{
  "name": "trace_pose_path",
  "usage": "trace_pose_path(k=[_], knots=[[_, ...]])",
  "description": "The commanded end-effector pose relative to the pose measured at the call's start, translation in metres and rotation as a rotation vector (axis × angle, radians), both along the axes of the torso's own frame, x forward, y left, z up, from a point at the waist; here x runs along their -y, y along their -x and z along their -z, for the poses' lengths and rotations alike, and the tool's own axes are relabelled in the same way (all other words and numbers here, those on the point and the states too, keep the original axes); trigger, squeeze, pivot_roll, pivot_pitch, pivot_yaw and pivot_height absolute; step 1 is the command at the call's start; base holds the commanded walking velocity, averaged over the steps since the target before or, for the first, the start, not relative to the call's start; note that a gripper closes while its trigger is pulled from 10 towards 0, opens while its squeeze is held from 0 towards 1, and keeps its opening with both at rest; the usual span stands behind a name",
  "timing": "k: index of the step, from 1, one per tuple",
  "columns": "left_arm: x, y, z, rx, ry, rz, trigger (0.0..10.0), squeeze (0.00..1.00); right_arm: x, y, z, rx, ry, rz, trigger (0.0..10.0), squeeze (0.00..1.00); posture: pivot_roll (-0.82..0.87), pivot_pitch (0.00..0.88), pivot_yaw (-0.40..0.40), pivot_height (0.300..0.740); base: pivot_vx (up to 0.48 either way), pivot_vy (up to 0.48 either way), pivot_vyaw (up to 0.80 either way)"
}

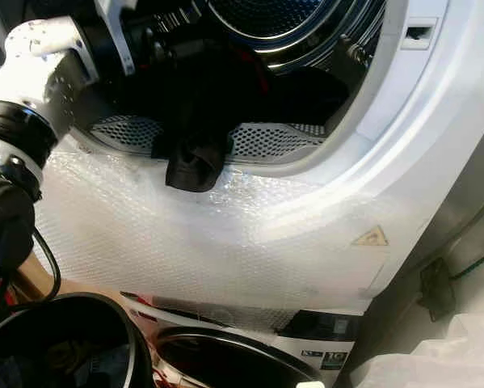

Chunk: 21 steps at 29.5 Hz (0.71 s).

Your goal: Clothes washing

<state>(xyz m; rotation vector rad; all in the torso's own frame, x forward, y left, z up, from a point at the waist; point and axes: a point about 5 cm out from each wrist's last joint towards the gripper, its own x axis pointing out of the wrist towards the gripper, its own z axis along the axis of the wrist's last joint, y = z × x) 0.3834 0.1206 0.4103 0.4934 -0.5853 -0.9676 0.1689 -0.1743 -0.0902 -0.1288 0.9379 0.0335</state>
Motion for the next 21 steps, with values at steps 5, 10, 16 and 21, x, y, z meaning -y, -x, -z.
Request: trace_pose_path(k=[5,10,16,21], knots=[[-0.002,0.028,-0.022,0.257,-0.049,0.091,10.0,1.00,-0.003,0.001,0.001,-0.012,-0.014,0.023,10.0,0.00,0.05,0.000,0.078,0.740,0.000,0.000,0.00],[0.003,0.057,-0.028,0.358,-0.042,0.206,10.0,1.00,-0.002,0.001,0.001,-0.017,-0.011,0.025,10.0,0.00,0.08,0.000,0.066,0.740,0.000,0.000,0.00],[-0.004,0.081,-0.009,0.140,-0.067,0.396,10.0,0.00,-0.005,-0.002,0.000,-0.019,-0.015,0.015,10.0,0.00,0.11,0.000,0.070,0.740,0.000,0.000,0.00],[-0.020,0.093,0.024,-0.061,-0.052,0.393,10.0,0.00,-0.012,-0.005,0.000,-0.016,-0.029,-0.007,10.0,0.00,0.14,0.000,0.076,0.740,0.000,0.000,0.00]])
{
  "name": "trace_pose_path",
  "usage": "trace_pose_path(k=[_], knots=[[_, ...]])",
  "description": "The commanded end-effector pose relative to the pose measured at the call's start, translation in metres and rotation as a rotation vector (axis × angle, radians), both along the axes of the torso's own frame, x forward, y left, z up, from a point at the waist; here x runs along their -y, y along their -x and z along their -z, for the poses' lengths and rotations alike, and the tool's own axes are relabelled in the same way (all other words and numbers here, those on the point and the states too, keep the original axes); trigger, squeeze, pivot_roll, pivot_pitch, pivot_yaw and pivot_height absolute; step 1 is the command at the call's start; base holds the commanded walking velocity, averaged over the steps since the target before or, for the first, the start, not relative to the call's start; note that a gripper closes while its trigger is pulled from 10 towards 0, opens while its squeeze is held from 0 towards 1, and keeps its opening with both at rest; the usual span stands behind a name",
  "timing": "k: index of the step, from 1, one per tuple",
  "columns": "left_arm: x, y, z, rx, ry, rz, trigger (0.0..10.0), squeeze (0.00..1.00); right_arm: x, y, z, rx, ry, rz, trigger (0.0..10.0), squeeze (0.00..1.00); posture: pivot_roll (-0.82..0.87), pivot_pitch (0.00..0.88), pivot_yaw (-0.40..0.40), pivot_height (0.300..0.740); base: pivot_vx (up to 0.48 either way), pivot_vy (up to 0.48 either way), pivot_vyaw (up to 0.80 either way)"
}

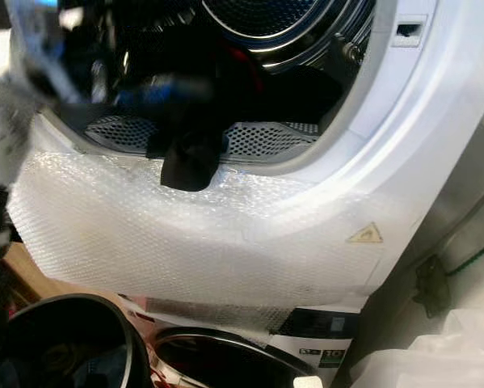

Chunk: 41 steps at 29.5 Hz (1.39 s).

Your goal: Clothes washing

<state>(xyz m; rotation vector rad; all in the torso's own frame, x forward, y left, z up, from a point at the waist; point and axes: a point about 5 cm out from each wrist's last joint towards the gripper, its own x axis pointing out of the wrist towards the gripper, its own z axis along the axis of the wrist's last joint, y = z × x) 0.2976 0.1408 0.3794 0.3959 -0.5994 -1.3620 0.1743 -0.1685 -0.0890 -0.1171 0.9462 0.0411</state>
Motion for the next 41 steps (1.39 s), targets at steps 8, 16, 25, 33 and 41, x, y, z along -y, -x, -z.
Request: trace_pose_path(k=[8,16,25,33,41], knots=[[-0.006,0.019,0.042,-0.122,0.133,-0.260,10.0,0.00,-0.009,0.004,0.003,-0.022,-0.019,-0.015,10.0,0.00,0.17,0.000,0.064,0.740,0.000,0.000,0.00],[0.027,0.016,0.079,-0.183,0.382,-0.601,10.0,0.00,-0.004,-0.002,0.000,-0.012,-0.009,-0.023,10.0,0.00,0.19,0.000,0.050,0.740,0.000,0.000,0.00],[0.046,0.005,0.070,-0.294,0.520,-0.626,10.0,0.00,-0.005,-0.007,-0.002,-0.003,-0.006,-0.039,10.0,0.00,0.19,0.000,0.042,0.740,0.000,0.000,0.00],[0.037,-0.029,0.035,-0.408,0.560,-0.766,10.0,0.00,-0.005,-0.006,-0.002,-0.014,0.000,-0.045,10.0,0.00,0.18,0.000,0.058,0.740,0.000,0.000,0.00],[0.024,-0.060,0.046,-0.569,0.433,-0.842,10.0,0.00,-0.006,0.000,0.001,-0.030,-0.005,-0.037,10.0,0.00,0.15,0.000,0.081,0.740,0.000,0.000,0.00]])
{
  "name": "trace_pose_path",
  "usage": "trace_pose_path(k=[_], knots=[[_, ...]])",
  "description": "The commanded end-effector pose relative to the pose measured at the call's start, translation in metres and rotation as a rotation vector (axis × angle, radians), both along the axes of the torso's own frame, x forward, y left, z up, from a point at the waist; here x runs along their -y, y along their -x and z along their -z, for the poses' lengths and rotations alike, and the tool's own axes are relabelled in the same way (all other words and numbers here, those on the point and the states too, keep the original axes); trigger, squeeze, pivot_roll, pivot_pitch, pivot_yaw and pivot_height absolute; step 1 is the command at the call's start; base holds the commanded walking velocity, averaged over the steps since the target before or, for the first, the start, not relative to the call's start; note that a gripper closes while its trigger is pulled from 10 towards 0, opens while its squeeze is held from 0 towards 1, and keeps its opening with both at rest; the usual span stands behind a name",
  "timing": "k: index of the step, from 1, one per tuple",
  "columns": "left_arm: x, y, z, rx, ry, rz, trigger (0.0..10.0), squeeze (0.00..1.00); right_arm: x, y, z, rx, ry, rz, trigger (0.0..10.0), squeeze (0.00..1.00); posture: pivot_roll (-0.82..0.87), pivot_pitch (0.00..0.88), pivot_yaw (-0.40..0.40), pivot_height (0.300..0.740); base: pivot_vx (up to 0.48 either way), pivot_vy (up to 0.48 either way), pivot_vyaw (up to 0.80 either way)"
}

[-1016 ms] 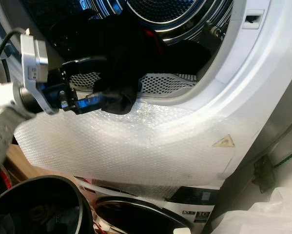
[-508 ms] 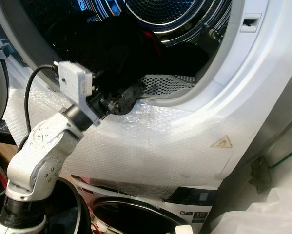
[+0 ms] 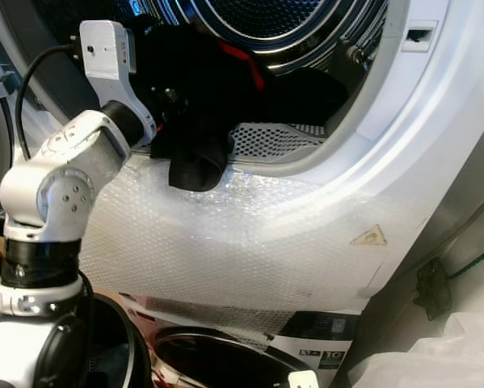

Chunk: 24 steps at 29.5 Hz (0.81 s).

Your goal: Clothes washing

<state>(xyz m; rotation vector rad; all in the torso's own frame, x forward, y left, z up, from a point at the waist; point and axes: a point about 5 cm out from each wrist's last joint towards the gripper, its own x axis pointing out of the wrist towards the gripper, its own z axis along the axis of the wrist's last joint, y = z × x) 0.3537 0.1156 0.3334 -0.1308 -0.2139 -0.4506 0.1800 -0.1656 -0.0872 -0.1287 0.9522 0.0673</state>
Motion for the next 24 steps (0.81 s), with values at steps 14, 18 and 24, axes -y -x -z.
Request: trace_pose_path(k=[14,18,24], knots=[[0.018,-0.048,-0.011,0.005,-0.088,0.234,10.0,0.00,-0.002,0.014,0.006,-0.047,-0.002,-0.028,10.0,0.00,0.11,0.000,0.099,0.740,0.000,0.000,0.00],[0.035,-0.053,-0.036,0.101,0.066,0.314,10.0,0.00,0.001,0.018,0.008,-0.050,0.001,-0.023,10.0,0.00,0.06,0.000,0.109,0.740,0.000,0.000,0.00],[0.049,-0.053,-0.058,0.151,0.258,0.304,10.0,0.00,0.006,0.028,0.011,-0.061,0.005,-0.009,10.0,0.00,0.02,0.000,0.111,0.740,0.000,0.000,0.00]])
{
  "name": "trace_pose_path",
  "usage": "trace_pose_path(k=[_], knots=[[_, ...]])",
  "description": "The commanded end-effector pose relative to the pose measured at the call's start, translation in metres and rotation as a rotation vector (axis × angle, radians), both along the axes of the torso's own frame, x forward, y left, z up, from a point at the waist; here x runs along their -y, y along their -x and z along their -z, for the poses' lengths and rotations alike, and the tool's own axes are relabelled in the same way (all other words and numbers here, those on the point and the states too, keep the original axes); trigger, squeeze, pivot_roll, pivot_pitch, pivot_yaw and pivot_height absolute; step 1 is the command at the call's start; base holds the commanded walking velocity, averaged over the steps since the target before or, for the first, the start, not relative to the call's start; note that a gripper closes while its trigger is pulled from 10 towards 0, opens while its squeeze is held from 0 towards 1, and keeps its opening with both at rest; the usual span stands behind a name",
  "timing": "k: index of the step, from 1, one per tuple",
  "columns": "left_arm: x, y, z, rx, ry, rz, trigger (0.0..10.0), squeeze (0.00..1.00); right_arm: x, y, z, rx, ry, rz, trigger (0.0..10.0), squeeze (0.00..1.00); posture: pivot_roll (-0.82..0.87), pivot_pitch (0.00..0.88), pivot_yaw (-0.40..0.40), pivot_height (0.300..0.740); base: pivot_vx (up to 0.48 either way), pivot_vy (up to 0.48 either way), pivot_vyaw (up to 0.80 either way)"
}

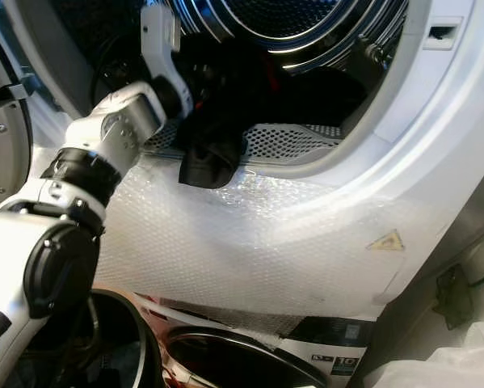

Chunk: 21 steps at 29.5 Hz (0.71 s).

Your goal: Clothes washing

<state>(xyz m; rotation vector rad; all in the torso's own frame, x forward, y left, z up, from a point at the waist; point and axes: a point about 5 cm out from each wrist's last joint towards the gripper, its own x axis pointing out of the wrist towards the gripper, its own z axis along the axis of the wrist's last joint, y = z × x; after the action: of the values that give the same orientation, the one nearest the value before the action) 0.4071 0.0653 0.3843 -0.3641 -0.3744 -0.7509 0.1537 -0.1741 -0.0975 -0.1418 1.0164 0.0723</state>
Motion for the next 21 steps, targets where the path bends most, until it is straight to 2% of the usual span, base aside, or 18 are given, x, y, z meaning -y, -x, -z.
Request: trace_pose_path(k=[1,7,9,10,11,12,13,14,15,16,17,19,21], knots=[[0.001,0.000,-0.008,0.009,0.046,-0.023,10.0,0.00,-0.002,0.002,0.001,0.002,-0.006,-0.001,10.0,0.00,0.02,0.000,0.111,0.740,0.000,0.000,0.00],[0.011,0.003,-0.021,0.021,0.045,-0.076,10.0,0.00,-0.001,0.003,0.001,0.005,0.001,-0.010,10.0,0.00,0.01,0.000,0.107,0.740,0.000,0.000,0.00],[0.019,0.009,-0.030,0.132,-0.085,-0.064,10.0,0.00,-0.001,0.003,0.001,0.013,-0.001,-0.002,10.0,0.00,0.01,0.000,0.106,0.740,0.000,0.000,0.00],[0.019,0.009,-0.030,0.132,-0.085,-0.064,10.0,0.00,-0.001,0.003,0.001,0.013,-0.001,-0.002,10.0,0.00,0.01,0.000,0.106,0.740,0.000,0.000,0.00],[0.022,0.013,-0.036,0.252,-0.245,-0.109,10.0,0.00,-0.003,0.004,0.001,0.015,-0.007,0.003,10.0,0.00,0.02,0.000,0.105,0.740,0.000,0.000,0.00],[0.021,0.013,-0.037,0.294,-0.323,-0.134,10.0,0.00,-0.003,0.004,0.001,0.013,-0.008,0.004,10.0,0.00,0.03,0.000,0.106,0.740,0.000,0.000,0.00],[0.021,0.013,-0.037,0.294,-0.323,-0.134,10.0,0.00,-0.003,0.004,0.001,0.013,-0.008,0.004,10.0,0.00,0.03,0.000,0.106,0.740,0.000,0.000,0.00],[0.020,0.014,-0.038,0.340,-0.398,-0.155,10.0,0.00,-0.004,0.005,0.002,0.012,-0.009,0.005,10.0,0.00,0.03,0.000,0.104,0.740,0.000,0.000,0.00],[0.018,0.016,-0.038,0.375,-0.461,-0.140,10.0,0.00,-0.005,0.005,0.002,0.009,-0.010,0.005,10.0,0.00,0.04,0.000,0.101,0.740,0.000,0.000,0.00],[0.015,0.019,-0.037,0.408,-0.546,-0.023,10.0,0.00,-0.007,0.005,0.002,0.007,-0.013,0.005,10.0,0.00,0.05,0.000,0.100,0.740,0.000,0.000,0.00],[0.013,0.023,-0.035,0.425,-0.581,0.075,10.0,0.00,-0.007,0.004,0.002,0.008,-0.015,0.004,10.0,0.00,0.06,0.000,0.098,0.740,0.000,0.000,0.00],[0.002,0.028,-0.038,0.480,-0.642,0.129,10.0,0.00,-0.007,0.003,0.001,0.008,-0.016,0.004,10.0,0.00,0.08,0.000,0.099,0.740,0.000,0.000,0.00],[-0.011,0.035,-0.041,0.538,-0.663,0.193,10.0,0.00,-0.008,0.000,0.000,0.013,-0.017,0.006,10.0,0.00,0.09,0.000,0.107,0.740,0.000,0.000,0.00]])
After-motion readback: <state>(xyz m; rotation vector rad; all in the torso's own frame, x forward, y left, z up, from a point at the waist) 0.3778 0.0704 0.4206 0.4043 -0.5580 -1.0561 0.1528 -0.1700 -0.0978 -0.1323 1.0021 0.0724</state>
